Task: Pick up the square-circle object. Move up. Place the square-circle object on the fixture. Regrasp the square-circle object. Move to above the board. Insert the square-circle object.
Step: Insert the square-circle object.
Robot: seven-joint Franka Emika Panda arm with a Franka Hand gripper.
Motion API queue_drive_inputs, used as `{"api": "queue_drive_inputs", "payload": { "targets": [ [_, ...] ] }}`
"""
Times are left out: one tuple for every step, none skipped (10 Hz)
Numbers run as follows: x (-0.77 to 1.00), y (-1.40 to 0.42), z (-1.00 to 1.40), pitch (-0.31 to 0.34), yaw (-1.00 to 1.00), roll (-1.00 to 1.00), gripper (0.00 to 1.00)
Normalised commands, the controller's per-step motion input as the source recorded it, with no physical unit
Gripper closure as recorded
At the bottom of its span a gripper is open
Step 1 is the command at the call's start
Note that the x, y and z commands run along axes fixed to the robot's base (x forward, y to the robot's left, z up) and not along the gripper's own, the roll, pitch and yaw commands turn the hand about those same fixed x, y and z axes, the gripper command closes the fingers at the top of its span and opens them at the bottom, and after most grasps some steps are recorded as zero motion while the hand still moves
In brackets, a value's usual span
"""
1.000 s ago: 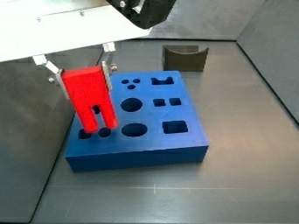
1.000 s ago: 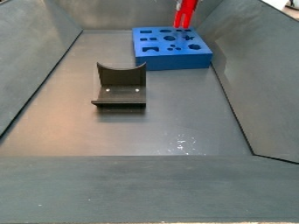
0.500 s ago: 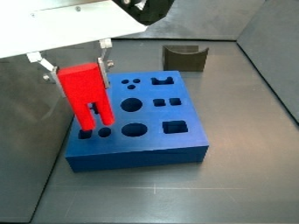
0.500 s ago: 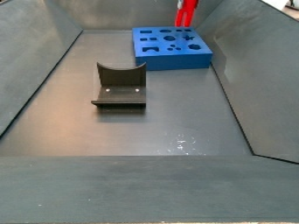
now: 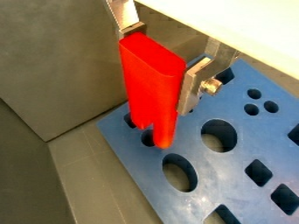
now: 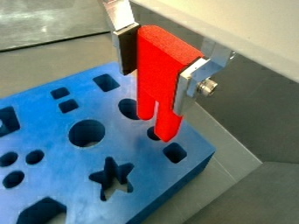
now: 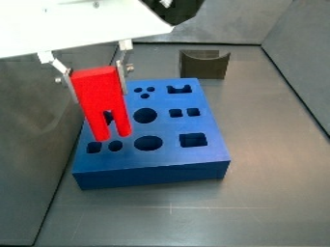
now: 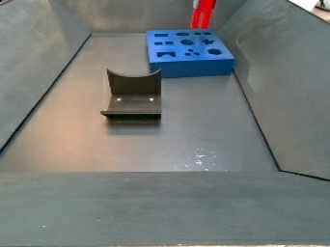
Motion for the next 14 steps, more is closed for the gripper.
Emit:
{"api": "queue_drive_inputs", "payload": {
  "targets": [
    [0.00,0.00,-0.02,0.003,0.00,0.00,1.00],
    [0.08,-0.04,-0.05,0.106,0.00,0.26,1.00],
    [0.12,-0.13,-0.03,0.159,0.00,0.40,1.00],
    [0.16,-0.12,0.00,0.166,0.00,0.35,1.00],
    [0.01,-0.03,0.00,0.067,0.00,0.10,1.00],
    [0.00,-0.01,0.00,0.014,0.00,0.06,1.00],
    [0.00,-0.02,0.00,0.004,0.00,0.06,1.00],
    [0.00,-0.07,0.00,0.034,0.00,0.19,1.00],
    [0.00,-0.09,-0.06,0.066,0.05,0.34,1.00],
    [0.02,-0.05,0.00,0.023,0.00,0.13,1.00],
    [0.03,0.00,-0.05,0.000,0.00,0.00,1.00],
    [0.28,0.00,-0.40,0.000,0.00,0.09,1.00],
    [0.34,0.02,-0.53,0.000,0.00,0.05,1.00],
    [0.22,0.00,-0.44,0.000,0.00,0.05,1.00]
  ]
}}
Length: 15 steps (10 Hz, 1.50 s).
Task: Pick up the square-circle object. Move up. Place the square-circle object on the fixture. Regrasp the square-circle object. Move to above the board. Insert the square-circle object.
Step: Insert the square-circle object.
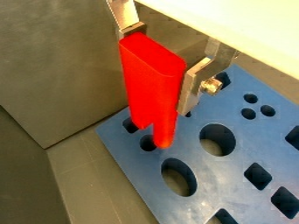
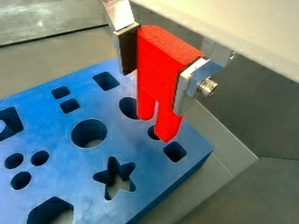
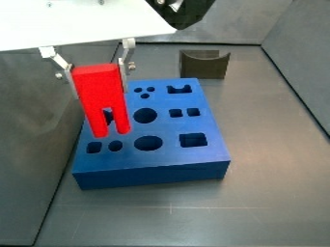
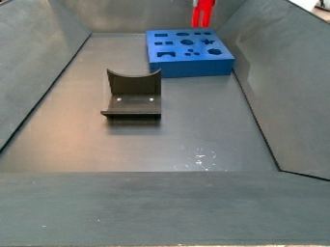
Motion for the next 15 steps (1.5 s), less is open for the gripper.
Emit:
{"api": "queue_drive_inputs", "payload": {
  "targets": [
    [0.05,0.00,-0.13,0.000,0.00,0.02,1.00],
    [0.00,-0.01,-0.07,0.000,0.00,0.03,1.00],
    [0.00,-0.15,-0.19,0.000,0.00,0.16,1.00],
    [0.00,-0.11,-0.10,0.000,-0.02,0.11,1.00],
    [0.00,-0.04,0.00,0.000,0.00,0.03,1.00],
    [0.02,-0.09,-0.13,0.000,0.00,0.10,1.00],
    [0.11,-0.04,-0.12,0.000,0.00,0.07,1.00],
    [0.11,-0.04,-0.22,0.000,0.00,0.11,1.00],
    [0.15,-0.01,-0.20,0.000,-0.01,0.09,1.00],
    [0.12,-0.04,-0.18,0.000,-0.01,0.11,1.00],
    [0.15,-0.08,-0.33,0.003,0.00,0.17,1.00],
    [0.14,-0.15,-0.38,0.007,-0.01,0.22,1.00],
    [0.12,-0.16,-0.41,0.000,-0.01,0.23,1.00],
    [0.10,-0.16,-0.47,0.000,-0.01,0.24,1.00],
    [0.13,-0.13,-0.66,0.000,-0.01,0.23,1.00]
  ]
}}
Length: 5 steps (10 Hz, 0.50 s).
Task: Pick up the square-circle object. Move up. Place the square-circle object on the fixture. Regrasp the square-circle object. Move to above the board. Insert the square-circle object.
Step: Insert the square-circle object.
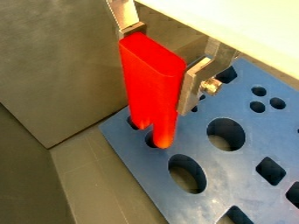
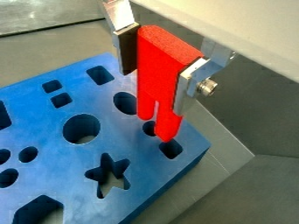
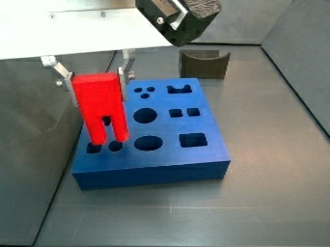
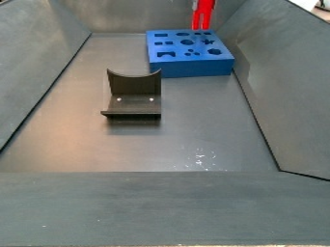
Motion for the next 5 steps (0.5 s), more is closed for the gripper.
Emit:
{"api": "queue_drive_inputs", "payload": {
  "targets": [
    [0.15,-0.09,-0.81,-0.019,-0.02,0.20,1.00],
    [0.12,0.00,-1.00,-0.083,-0.02,0.08,1.00],
    [0.07,0.00,-1.00,-0.077,-0.01,0.08,1.00],
    [0.00,0.00,-1.00,-0.049,-0.02,0.07,1.00],
    [0.00,0.00,-1.00,-0.013,-0.03,0.07,1.00]
  ]
}}
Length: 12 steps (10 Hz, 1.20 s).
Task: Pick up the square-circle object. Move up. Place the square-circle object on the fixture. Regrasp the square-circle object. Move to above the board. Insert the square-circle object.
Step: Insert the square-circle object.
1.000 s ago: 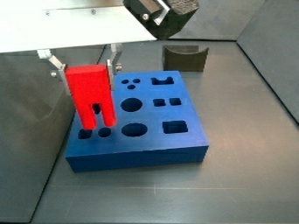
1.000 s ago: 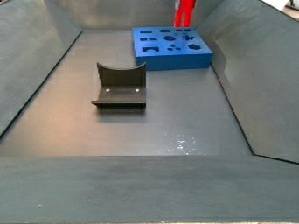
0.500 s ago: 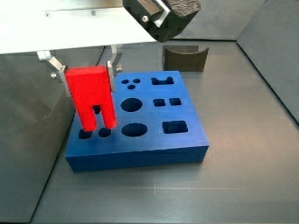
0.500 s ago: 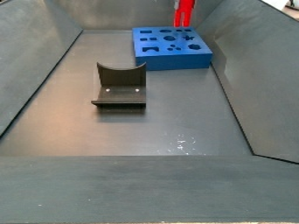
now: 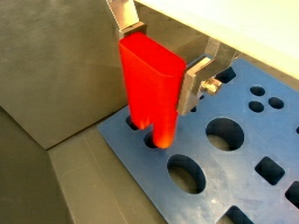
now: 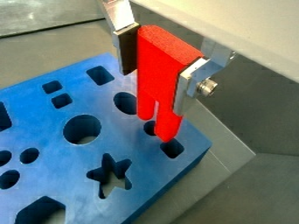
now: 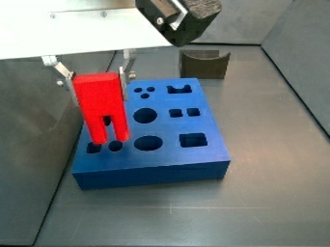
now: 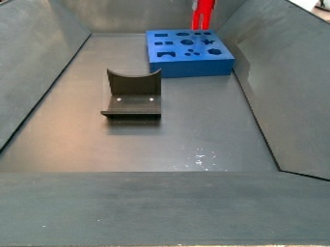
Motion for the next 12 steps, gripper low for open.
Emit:
{"api": "queue_drive_inputs", "payload": {
  "targets": [
    [0.00,0.00,-1.00,-0.016,-0.03,0.08,1.00],
    [0.02,0.00,-0.08,-0.007,0.00,-0.01,1.00],
    [0.00,0.00,-0.04,0.000,0.00,0.00,1.00],
    [0.00,-0.05,-0.96,-0.077,0.00,0.16,1.00],
    [0.00,-0.07,-1.00,-0.064,0.00,0.14,1.00],
    [0.01,-0.10,-0.96,-0.071,0.00,0.16,1.00],
    [0.01,-0.22,-0.75,-0.073,0.00,0.22,1.00],
    [0.02,-0.26,-0.57,-0.051,0.00,0.22,1.00],
    [0.12,-0.30,-0.61,-0.034,0.00,0.24,1.00],
    [0.31,-0.17,-0.84,-0.011,0.00,0.22,1.00],
    [0.38,0.00,-0.92,0.000,0.00,0.18,1.00],
    [0.36,0.00,-0.83,0.000,0.00,0.17,1.00]
  ]
}}
